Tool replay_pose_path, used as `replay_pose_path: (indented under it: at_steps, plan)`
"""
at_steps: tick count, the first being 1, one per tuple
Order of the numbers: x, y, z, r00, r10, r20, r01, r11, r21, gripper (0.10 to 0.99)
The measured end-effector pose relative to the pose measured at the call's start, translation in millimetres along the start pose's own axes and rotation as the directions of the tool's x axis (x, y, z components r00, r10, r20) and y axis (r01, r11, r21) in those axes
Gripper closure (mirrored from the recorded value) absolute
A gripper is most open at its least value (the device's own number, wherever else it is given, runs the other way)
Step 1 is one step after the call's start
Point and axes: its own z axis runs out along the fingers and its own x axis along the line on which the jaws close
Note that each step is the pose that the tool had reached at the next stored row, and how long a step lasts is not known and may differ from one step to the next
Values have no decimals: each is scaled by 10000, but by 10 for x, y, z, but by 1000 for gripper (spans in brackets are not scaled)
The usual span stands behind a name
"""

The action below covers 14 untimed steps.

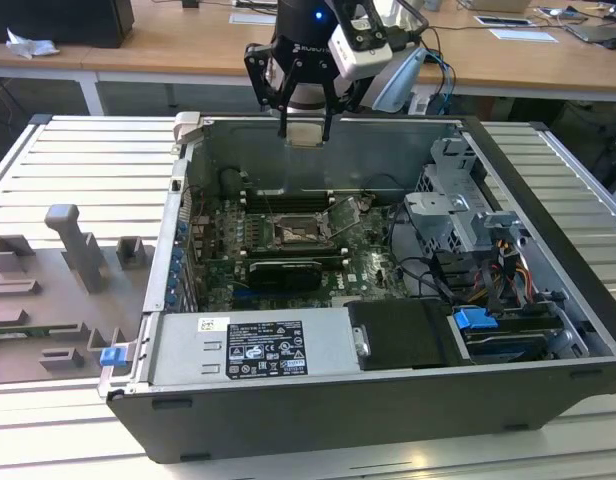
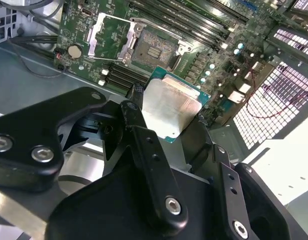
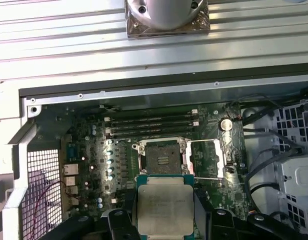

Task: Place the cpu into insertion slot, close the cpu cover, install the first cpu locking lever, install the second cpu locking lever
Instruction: 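Place the cpu into insertion slot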

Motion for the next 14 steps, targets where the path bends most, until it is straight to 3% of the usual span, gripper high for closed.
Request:
replay_pose_path:
  at_steps: [14]
  plan:
    - [0,0,0,9983,587,53,-587,9983,-13,545]
